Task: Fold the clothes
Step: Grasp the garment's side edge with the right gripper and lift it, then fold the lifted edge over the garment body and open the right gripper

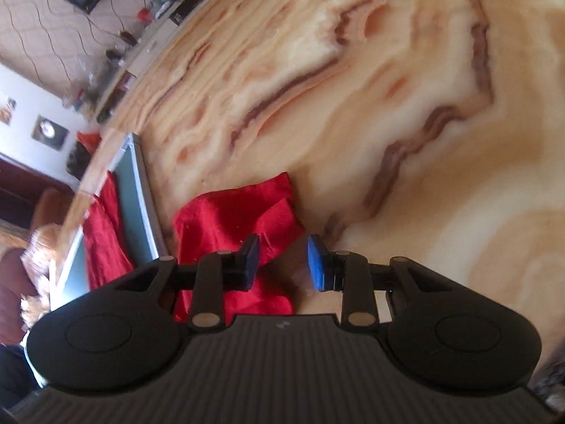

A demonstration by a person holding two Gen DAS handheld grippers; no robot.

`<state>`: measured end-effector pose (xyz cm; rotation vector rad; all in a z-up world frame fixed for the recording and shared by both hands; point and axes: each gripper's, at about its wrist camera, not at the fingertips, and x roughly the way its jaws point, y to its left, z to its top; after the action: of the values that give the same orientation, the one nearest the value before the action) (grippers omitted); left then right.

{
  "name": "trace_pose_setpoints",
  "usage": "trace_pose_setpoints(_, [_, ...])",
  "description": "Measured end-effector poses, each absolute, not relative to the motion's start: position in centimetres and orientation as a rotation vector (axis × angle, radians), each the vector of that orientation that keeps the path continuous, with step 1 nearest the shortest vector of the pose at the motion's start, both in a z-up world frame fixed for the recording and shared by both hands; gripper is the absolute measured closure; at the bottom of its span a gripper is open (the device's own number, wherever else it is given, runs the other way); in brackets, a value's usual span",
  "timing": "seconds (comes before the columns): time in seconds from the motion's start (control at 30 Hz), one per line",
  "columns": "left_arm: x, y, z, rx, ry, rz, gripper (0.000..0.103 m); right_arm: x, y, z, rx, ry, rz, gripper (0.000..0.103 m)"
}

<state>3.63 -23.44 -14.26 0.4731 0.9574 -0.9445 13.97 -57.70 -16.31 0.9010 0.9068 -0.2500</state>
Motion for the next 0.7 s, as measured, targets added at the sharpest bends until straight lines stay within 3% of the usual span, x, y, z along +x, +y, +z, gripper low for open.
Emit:
trace_pose_setpoints(0.1, [3.6,-23.4,-14.3,0.474,0.957,-0.945,0.001,14.2,-57.6,-17.2,0.913,0.847,-0.289,0.069])
trace_pose_setpoints(0.13, [3.6,-23.4,-14.2,0.475,0.952,-0.942,0.002,14.4,-57.4,-17.2,0.890,0.836,-0.307,0.086])
trace_pose_setpoints(0.17, [3.5,-23.4,-14.1,0.478,0.943,-0.935,0.003,14.5,-57.1,-17.0,0.867,0.830,-0.314,0.096])
trace_pose_setpoints(0.33, [2.9,-23.4,-13.2,0.467,0.887,-0.961,0.004,13.6,-55.3,-13.2,0.867,0.746,-0.210,0.096])
trace_pose_setpoints(0.7, [3.0,-24.0,-14.4,0.534,0.925,-0.935,0.004,15.2,-48.7,5.2,0.788,0.472,0.164,0.096])
